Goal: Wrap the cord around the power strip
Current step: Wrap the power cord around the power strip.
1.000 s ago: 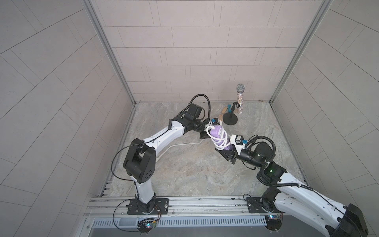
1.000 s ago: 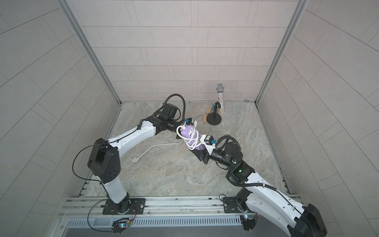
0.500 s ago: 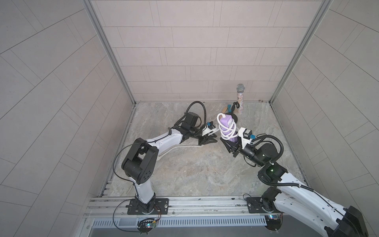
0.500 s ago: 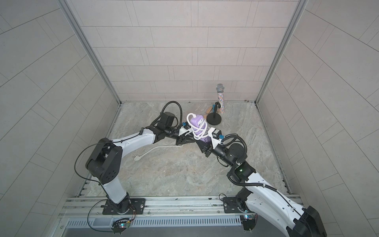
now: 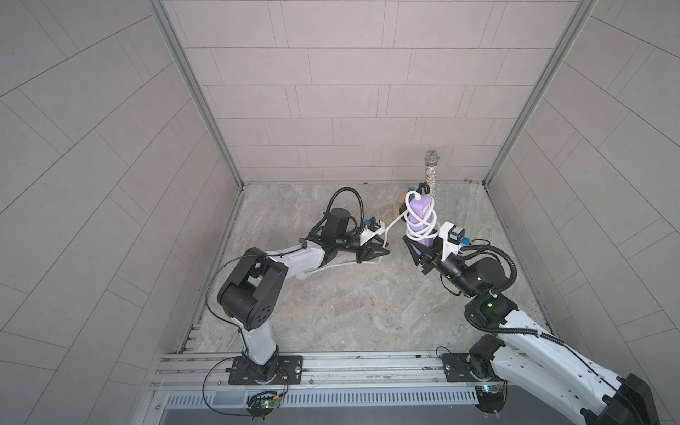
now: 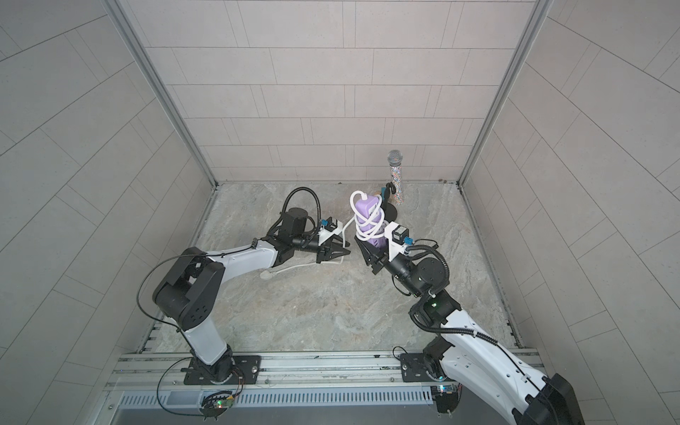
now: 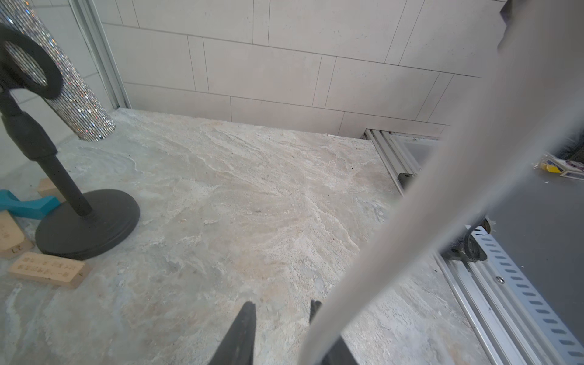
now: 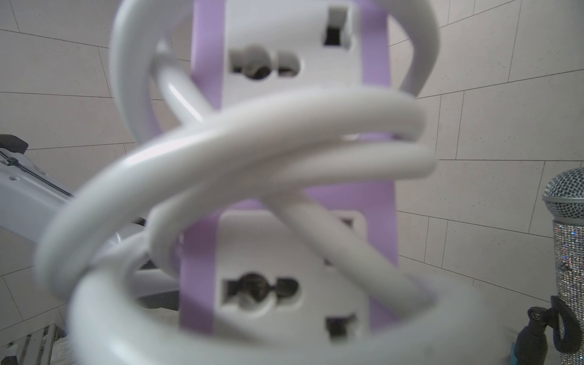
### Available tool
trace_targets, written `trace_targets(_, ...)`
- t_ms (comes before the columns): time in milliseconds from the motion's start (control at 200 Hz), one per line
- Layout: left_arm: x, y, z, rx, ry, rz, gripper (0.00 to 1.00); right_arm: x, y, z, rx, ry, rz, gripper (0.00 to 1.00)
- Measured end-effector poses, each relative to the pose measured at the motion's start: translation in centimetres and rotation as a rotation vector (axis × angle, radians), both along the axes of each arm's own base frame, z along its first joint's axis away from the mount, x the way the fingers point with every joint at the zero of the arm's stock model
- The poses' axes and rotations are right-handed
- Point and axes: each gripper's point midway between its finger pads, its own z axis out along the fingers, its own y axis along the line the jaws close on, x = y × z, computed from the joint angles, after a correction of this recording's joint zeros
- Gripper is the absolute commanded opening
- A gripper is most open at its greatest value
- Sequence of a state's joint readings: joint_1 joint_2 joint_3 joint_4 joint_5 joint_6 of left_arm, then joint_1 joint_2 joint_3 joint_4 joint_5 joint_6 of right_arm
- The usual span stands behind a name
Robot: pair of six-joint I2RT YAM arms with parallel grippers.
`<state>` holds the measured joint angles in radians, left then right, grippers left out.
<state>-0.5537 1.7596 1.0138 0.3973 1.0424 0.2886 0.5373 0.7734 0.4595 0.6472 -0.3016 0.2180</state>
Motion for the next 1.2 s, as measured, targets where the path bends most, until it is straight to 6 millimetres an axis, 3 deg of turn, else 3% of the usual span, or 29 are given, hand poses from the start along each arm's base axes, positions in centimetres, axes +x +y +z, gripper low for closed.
trace_targets(130,0.2,-0.1,0.7,-0.032,-0.004,0.005,0.26,0.4,-0.4,0.0,0.004,0.003,-0.023,0.0)
trace_targets(260,0.5,-0.3,1.0,-0.057,0.003,0.013,0.3,0.6,-0.7,-0.1,0.006,0.007,-0.037,0.0)
trace_targets(400,1.0,-0.6,0.7,-0.083,0.029,0.025,0.35,1.0,-0.6,-0.5,-0.001,0.02,-0.037,0.0)
trace_targets(725,0.9,-1.9,-0.3,-0.111,0.085,0.023,0.37,1.5,-0.6,-0.4,-0.004,0.028,-0.036,0.0)
trace_targets(775,0.8,-2.2,-0.5,-0.107,0.094,0.022,0.32,1.6,-0.6,0.0,-0.001,0.023,-0.037,0.0)
trace_targets(866,0.6,-2.6,-1.3,-0.095,0.118,0.027,0.11,1.8,-0.8,0.4,0.003,0.017,-0.044,0.0)
trace_targets(941,0.8,-2.7,-1.8,-0.082,0.118,0.039,0.0,2.0,-1.1,0.5,0.005,0.016,-0.057,0.0)
trace_targets(1091,0.8,-2.4,-2.9,-0.02,0.11,0.068,0.0,3.1,-2.8,0.5,-0.011,0.04,-0.132,0.0)
trace_targets(1201,0.5,-1.6,-3.6,0.057,0.088,0.086,0.0,3.9,-5.4,0.4,-0.006,0.059,-0.227,0.0)
